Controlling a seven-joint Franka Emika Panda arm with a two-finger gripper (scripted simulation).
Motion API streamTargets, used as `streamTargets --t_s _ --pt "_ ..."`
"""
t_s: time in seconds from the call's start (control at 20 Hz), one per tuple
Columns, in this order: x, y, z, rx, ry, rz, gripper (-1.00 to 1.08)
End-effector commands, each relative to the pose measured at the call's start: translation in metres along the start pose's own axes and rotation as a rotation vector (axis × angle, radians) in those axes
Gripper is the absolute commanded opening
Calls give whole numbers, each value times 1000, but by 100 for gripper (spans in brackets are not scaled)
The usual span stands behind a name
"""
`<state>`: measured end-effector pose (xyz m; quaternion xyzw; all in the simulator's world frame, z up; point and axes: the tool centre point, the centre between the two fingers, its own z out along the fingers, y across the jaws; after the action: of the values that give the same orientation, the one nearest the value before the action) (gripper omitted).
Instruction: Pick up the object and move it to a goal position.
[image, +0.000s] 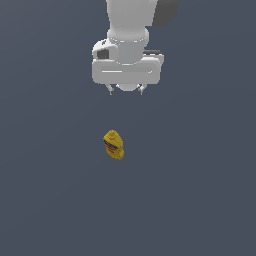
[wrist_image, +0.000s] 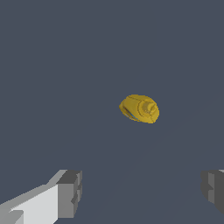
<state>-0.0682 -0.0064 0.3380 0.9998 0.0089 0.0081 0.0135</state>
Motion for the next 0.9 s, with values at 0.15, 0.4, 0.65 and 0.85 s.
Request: streamTargets --t_s 0.15,0.4,0.65,0.85 --pt "0 -1 -2 -5 8 -7 100" --pt "2 -3 -12 -26 39 -30 100" --pt "2 -3 -12 -25 38 -32 100" --pt "4 -2 -9 -25 37 -54 100"
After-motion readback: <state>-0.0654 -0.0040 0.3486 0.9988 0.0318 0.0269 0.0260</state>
